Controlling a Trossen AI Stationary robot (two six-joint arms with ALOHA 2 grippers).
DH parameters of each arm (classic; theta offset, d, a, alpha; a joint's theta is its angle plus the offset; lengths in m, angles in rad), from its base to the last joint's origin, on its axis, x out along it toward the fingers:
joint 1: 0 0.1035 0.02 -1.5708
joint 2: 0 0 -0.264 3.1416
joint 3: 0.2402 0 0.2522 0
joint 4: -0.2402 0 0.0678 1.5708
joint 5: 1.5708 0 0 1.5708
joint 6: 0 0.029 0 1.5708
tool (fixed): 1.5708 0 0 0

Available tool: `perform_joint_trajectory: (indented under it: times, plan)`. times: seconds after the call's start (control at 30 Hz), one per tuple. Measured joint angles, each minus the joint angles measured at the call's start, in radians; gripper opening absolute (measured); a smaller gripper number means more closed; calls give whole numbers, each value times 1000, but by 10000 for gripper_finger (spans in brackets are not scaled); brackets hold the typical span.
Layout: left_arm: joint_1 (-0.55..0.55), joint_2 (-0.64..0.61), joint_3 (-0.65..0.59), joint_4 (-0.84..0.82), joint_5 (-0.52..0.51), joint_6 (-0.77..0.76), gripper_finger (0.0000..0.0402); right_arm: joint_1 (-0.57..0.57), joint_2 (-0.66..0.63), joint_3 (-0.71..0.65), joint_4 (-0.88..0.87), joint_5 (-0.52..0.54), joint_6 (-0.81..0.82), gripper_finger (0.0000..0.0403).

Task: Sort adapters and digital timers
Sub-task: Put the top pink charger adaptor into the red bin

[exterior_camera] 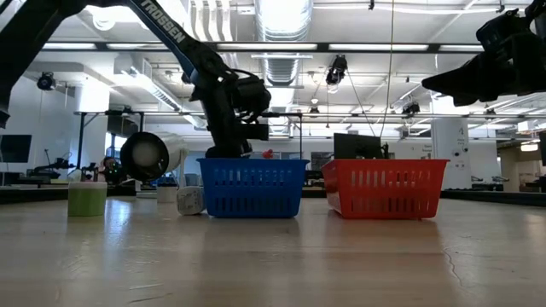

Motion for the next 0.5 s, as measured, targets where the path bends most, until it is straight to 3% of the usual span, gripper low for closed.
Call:
perform_joint_trajectory:
  times: [0.27,0.5]
  plan:
    - [-4,-56,-11,-17,22,-26,132,0,0,0,0,0,0,8]
    - [-26,-314,-123,68,176,-62,132,0,0,0,-6,0,3,8]
